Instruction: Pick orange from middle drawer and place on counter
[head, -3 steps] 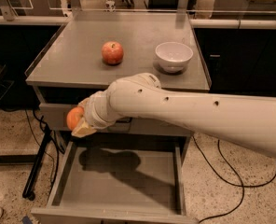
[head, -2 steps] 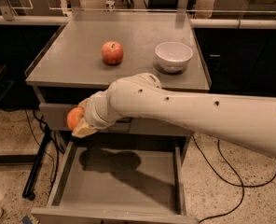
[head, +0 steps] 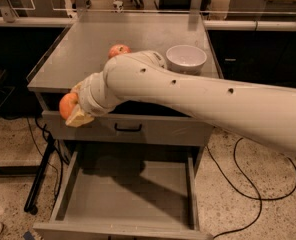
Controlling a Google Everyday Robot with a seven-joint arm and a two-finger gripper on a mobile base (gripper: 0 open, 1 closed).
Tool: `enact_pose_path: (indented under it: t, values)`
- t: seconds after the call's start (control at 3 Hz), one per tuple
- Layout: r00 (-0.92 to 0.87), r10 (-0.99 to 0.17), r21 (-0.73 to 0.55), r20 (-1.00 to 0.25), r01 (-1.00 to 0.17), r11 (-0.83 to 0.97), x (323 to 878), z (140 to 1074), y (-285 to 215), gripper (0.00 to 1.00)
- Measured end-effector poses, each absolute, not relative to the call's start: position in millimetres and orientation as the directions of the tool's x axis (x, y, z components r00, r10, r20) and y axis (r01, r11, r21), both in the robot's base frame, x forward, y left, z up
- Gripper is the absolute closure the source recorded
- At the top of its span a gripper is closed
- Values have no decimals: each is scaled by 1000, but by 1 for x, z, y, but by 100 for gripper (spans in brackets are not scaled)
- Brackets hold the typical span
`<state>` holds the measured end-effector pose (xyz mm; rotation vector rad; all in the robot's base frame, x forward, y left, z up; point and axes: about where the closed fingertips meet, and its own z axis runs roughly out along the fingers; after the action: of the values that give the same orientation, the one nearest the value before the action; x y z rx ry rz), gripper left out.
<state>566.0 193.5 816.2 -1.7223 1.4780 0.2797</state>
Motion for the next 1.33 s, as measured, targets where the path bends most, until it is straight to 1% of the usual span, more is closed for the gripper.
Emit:
enact_pose_path:
  t: [0.67, 1.0, 1.33]
  values:
    - [309, -703, -458, -641, -888, 27, 576, 835, 200, 100]
    - [345, -697, -499, -629, -866, 22, 617, 880, 214, 100]
    - [346, -693, -503, -632, -864, 27, 619, 884, 215, 100]
